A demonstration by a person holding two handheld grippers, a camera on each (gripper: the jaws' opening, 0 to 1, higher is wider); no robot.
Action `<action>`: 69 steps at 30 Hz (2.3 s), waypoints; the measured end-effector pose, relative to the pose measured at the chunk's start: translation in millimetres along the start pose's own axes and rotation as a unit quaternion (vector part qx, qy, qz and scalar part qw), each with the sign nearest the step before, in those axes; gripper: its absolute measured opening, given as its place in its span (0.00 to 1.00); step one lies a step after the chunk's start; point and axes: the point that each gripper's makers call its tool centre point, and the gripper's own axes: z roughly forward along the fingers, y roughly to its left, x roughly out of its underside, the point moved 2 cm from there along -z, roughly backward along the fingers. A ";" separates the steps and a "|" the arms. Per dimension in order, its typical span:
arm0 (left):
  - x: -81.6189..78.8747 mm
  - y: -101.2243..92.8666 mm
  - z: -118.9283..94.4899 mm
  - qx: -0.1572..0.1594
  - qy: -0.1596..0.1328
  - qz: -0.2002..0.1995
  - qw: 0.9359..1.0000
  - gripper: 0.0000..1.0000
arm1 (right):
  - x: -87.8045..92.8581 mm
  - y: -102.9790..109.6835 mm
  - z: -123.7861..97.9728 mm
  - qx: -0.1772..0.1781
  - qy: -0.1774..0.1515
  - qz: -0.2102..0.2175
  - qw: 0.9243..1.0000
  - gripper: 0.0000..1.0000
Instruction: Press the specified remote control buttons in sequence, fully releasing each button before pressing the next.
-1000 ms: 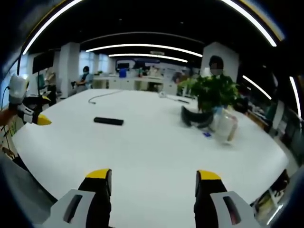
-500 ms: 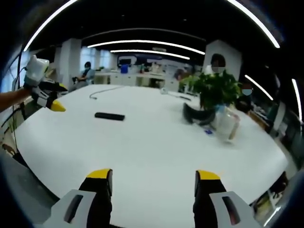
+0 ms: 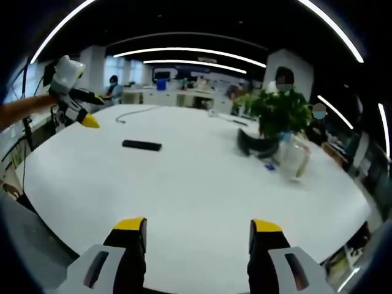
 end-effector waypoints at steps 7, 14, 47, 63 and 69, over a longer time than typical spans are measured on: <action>-1.9 8.6 21.3 0.021 0.018 0.040 0.999 0.71 | 2.2 0.3 1.1 0.000 0.008 -0.002 1.000 0.65; 0.5 8.8 44.3 0.072 0.035 0.051 0.995 0.66 | 4.7 -0.1 2.2 0.001 0.017 -0.003 1.000 0.65; 62.3 27.7 155.6 0.230 0.153 0.035 0.960 0.44 | 14.7 -0.4 5.9 0.005 0.053 -0.005 0.999 0.62; 63.8 24.9 148.5 0.237 0.214 0.067 0.945 0.33 | 13.7 0.3 5.1 0.003 0.049 -0.006 0.999 0.62; 66.0 20.7 147.0 0.230 0.225 0.075 0.944 0.24 | 11.9 0.6 4.7 0.001 0.044 -0.007 0.999 0.62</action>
